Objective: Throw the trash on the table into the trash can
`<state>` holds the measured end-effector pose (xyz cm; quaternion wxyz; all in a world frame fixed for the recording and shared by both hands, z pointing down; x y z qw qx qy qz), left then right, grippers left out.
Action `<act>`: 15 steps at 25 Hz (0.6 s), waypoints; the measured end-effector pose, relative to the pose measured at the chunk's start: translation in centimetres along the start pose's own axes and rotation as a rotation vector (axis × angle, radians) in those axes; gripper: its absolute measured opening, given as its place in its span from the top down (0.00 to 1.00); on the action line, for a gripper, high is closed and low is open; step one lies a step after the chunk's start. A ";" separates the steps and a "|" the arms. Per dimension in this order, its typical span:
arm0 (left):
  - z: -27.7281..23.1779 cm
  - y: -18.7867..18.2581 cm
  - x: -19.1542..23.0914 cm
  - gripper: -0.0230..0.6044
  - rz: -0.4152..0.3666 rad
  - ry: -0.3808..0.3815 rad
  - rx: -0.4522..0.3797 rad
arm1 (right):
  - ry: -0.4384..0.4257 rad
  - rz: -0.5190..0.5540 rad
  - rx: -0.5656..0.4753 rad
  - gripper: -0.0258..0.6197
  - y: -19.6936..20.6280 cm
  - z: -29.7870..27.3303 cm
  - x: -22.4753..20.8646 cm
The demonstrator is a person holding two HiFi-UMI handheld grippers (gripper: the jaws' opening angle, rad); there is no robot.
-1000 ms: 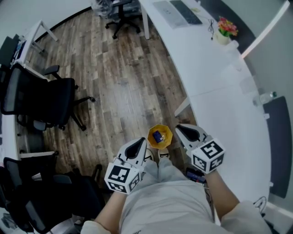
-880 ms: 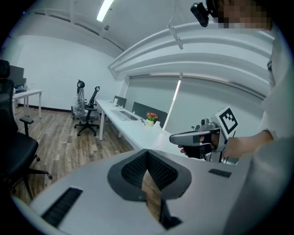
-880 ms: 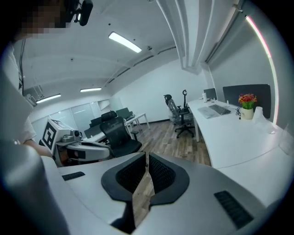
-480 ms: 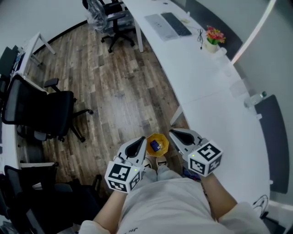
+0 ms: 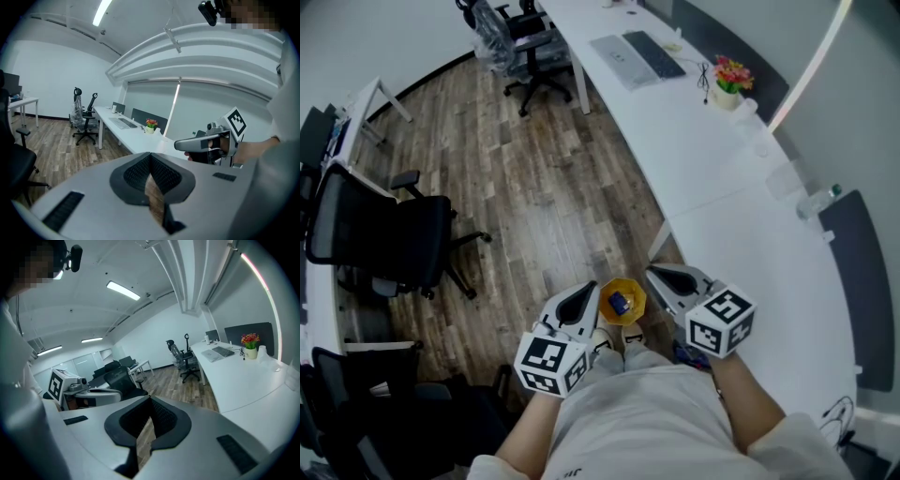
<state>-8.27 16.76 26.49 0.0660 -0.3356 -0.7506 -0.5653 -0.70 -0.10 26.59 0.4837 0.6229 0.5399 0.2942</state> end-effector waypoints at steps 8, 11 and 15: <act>0.4 0.4 -0.1 0.96 0.010 -0.017 0.007 | -0.018 -0.021 -0.008 0.91 0.3 0.2 -0.3; 0.4 0.5 -0.1 0.96 0.012 -0.023 0.010 | -0.024 -0.034 -0.007 0.91 0.6 0.2 -0.4; 0.3 0.7 -0.1 0.96 0.017 -0.029 0.010 | -0.028 -0.040 -0.004 0.91 0.9 0.3 -0.6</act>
Point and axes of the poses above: the fingertips, and each gripper's own axes: z backward along the fingers, x to its left, y out of its underside, the point moved 7 cm from there along z, backward along the fingers, and after that the axes turned 14 degrees about z, right-handed, at the moved point
